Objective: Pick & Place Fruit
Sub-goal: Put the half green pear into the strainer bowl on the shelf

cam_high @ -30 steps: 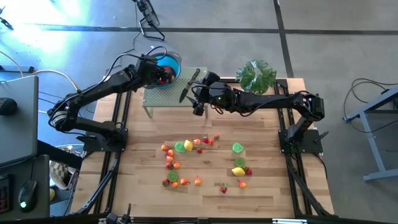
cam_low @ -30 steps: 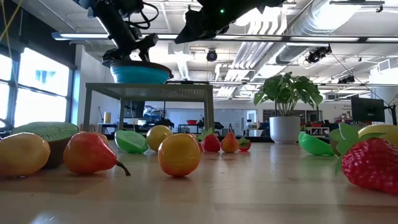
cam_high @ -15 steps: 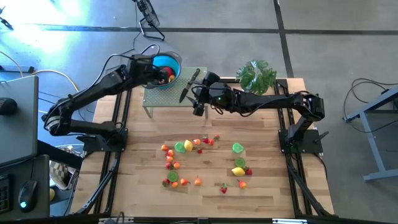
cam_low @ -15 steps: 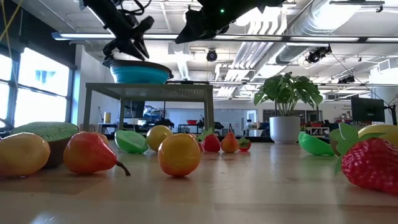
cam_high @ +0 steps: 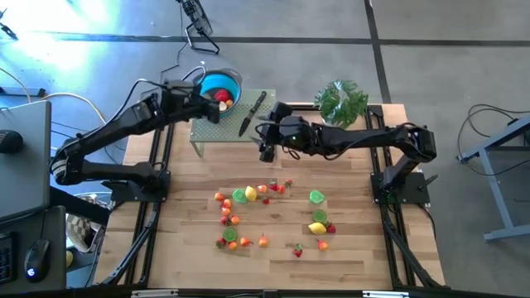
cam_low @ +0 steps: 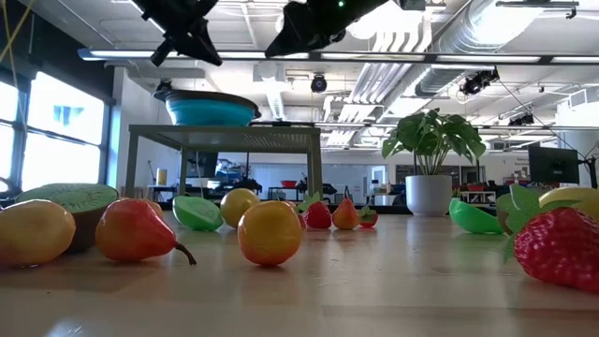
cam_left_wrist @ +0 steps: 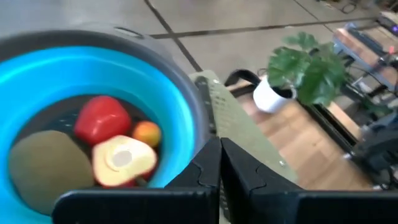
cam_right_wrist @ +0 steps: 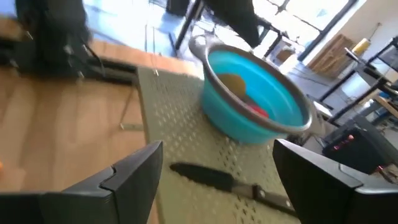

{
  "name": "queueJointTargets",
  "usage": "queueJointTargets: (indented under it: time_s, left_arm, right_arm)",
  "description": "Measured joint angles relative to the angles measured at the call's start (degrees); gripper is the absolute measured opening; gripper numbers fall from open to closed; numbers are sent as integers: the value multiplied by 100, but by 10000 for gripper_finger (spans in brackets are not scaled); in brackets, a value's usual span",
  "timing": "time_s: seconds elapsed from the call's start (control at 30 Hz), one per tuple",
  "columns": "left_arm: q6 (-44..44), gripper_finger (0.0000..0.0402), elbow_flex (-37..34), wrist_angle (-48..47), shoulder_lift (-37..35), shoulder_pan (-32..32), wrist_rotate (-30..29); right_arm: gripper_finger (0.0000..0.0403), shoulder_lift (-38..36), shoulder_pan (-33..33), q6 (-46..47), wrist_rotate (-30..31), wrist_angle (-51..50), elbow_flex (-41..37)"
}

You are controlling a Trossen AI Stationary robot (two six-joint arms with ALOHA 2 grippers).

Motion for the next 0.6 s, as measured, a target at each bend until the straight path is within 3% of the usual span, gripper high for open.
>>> queueJointTargets:
  time_s: [0.6]
  left_arm:
    - [-772,0,1,-269,7,-2441,-1364]
  right_arm:
    - [297,-88,685,1227,-48,-1077,9]
